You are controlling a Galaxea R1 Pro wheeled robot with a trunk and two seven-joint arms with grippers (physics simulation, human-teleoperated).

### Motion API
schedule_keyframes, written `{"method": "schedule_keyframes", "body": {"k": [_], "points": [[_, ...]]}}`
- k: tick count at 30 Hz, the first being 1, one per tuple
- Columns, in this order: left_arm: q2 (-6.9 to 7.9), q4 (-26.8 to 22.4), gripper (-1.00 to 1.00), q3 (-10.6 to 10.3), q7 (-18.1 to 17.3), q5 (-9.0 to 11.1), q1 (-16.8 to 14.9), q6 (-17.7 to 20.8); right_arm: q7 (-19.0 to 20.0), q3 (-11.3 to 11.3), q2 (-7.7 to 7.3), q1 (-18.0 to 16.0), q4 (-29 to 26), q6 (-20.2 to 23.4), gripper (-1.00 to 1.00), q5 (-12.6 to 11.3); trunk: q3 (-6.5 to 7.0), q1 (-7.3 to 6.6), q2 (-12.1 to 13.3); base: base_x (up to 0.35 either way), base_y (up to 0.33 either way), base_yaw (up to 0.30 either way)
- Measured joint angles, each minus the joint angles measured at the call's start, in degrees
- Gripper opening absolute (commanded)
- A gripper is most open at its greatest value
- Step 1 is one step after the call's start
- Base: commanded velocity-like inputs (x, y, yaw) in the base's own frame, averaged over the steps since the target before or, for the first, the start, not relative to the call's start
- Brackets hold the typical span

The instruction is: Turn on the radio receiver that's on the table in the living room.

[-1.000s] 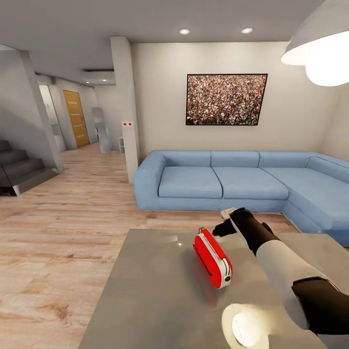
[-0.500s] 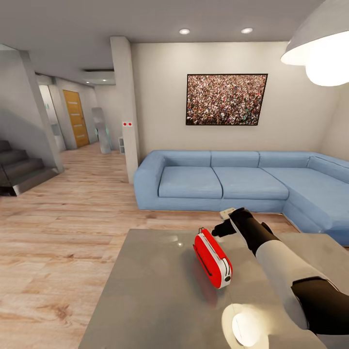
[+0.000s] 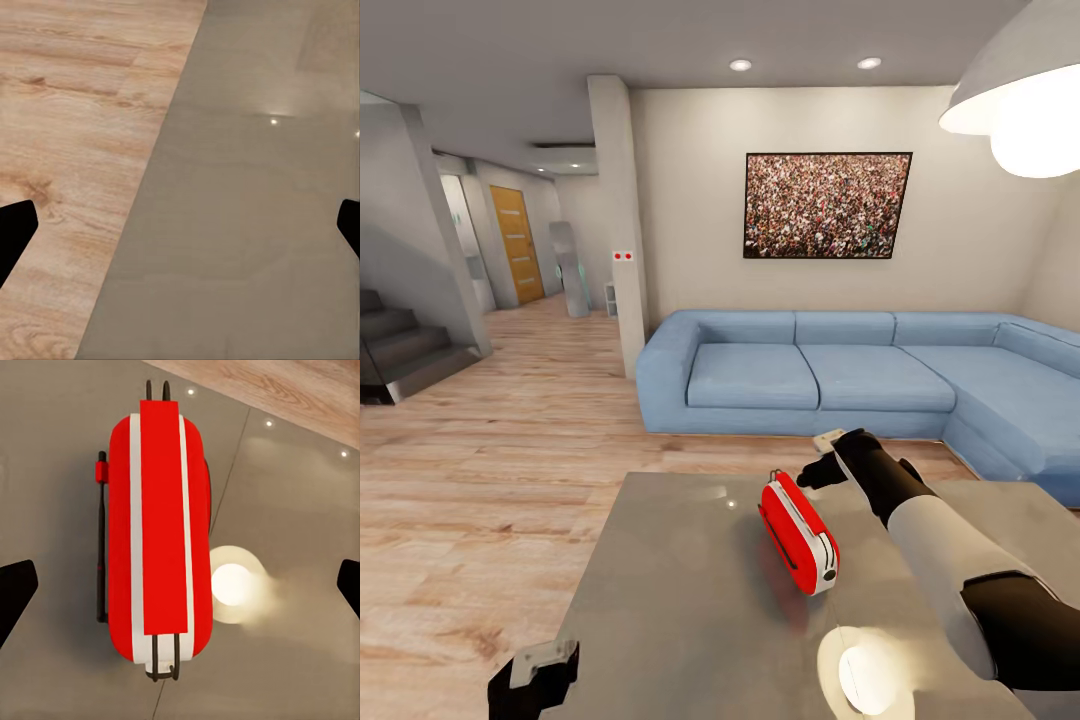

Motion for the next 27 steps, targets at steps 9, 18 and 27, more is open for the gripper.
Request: {"method": "schedule_keyframes", "body": {"k": [9,18,27], "points": [[0.04,-0.4,1.0,4.1,0.0,0.1,0.0,0.3,0.0,0.0,0.0,0.0,0.0,-1.2,1.0,-0.1,0.0,0.0,0.0,0.0,0.0,0.0],[2.26,-2.8,1.0,9.6,0.1,0.1,0.0,-0.2,0.0,0.0,0.0,0.0,0.0,-1.6,1.0,0.0,-0.89,1.09,-2.0,0.0,0.0,0.0],[4.67,-2.5,1.0,9.9,0.1,0.1,0.0,-0.4,0.1,0.1,0.0,0.0,0.0,-1.7,1.0,-0.1,-2.51,3.07,-5.6,0.0,0.0,0.0]]}}
